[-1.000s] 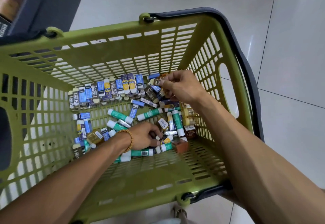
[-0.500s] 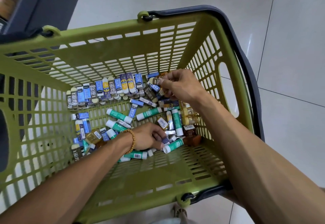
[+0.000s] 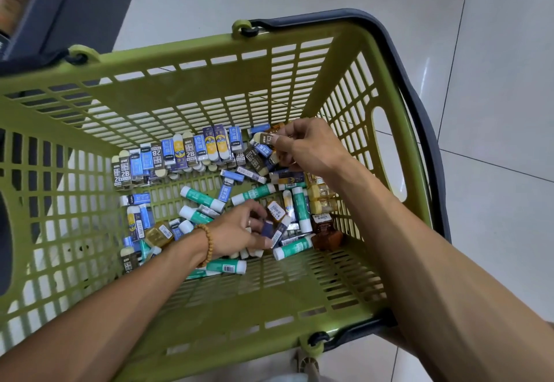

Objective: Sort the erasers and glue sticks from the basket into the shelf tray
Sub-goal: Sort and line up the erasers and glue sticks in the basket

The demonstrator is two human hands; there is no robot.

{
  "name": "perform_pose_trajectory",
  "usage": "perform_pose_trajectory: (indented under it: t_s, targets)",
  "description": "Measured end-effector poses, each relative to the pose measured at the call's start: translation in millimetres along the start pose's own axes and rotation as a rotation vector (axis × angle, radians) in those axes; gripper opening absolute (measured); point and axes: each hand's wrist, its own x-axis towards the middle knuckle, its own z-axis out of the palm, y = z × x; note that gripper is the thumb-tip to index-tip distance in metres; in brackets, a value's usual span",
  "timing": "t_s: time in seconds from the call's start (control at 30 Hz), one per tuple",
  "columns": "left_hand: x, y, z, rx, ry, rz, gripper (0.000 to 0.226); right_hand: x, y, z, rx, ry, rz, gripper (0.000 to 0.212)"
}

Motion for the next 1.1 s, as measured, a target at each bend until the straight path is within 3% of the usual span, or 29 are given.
perform_pose_trajectory:
  t_s: [0.13, 0.3, 0.47, 0.63, 0.73, 0.87, 1.1]
  targets:
    - [-3, 2, -3, -0.147, 0.064, 0.071, 0.067, 0, 0, 1, -0.014, 0.003, -0.003, 0.014]
    - [-10, 9, -6, -0.404, 0.007, 0.081, 0.047, 0, 2, 0, -0.019, 0.002, 0.01, 0.016]
    - [-37, 11, -23, -0.702, 0.092, 0.05, 0.043, -4, 0, 5, -0.003, -0.024, 0.041, 0.018]
    - [-72, 9, -38, -0.98, 0.127, 0.159, 0.043, -6, -21, 30, 0.134, -0.031, 0.037, 0.013]
    - [-93, 5, -41, -1.099, 0.14, 0.196, 0.031, 0, -32, 59, 0.147, -0.074, 0.02, 0.013]
    - [-119, -7, -50, -1.136, 0.266, 0.171, 0.026, 10, -42, 105, 0.078, -0.182, 0.001, 0.018]
    - [-149, -31, -60, -1.026, 0.599, 0.092, 0.011, 26, -57, 168, -0.127, -0.151, -0.054, 0.01]
